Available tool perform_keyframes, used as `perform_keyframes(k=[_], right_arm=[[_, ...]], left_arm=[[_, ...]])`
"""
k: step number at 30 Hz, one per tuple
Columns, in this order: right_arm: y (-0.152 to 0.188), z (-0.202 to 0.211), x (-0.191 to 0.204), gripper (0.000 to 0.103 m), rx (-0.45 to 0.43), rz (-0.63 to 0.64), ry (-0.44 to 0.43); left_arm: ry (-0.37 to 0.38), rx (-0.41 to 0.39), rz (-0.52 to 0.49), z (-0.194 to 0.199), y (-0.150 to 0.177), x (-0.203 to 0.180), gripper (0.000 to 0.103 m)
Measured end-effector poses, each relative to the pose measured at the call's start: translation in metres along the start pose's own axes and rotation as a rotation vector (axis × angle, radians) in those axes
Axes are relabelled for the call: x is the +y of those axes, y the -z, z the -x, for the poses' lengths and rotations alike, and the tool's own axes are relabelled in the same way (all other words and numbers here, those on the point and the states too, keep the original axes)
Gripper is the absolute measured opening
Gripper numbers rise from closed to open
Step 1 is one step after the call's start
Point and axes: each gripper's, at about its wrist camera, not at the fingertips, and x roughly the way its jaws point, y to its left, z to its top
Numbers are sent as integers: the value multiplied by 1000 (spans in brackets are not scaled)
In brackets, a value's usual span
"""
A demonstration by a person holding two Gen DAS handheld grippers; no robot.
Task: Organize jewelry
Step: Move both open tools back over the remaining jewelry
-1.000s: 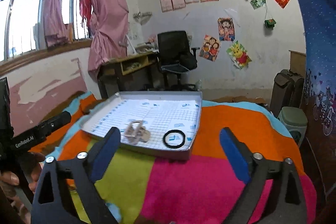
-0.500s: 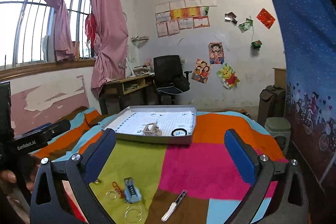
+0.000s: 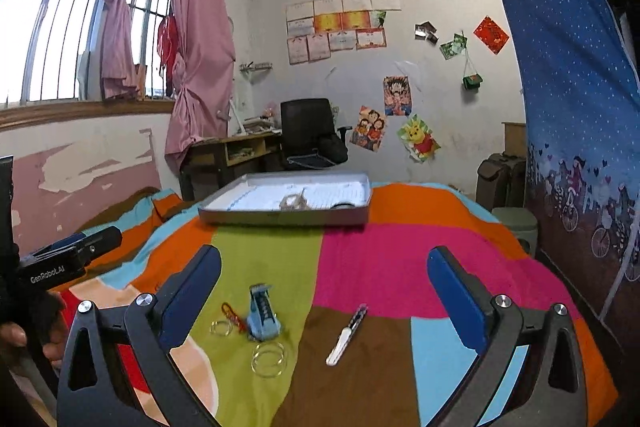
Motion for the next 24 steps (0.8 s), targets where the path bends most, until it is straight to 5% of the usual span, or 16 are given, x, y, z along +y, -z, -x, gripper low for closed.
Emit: perform_keyframes(k=[10,24], right_arm=[[54,-38,-2,102,159,20,26],[77,-67,-3,102,263,30,57]], left_arm=[[-11,30,-54,-10,33,-9,103],[-57,95,-41,-30,47,-8,103]])
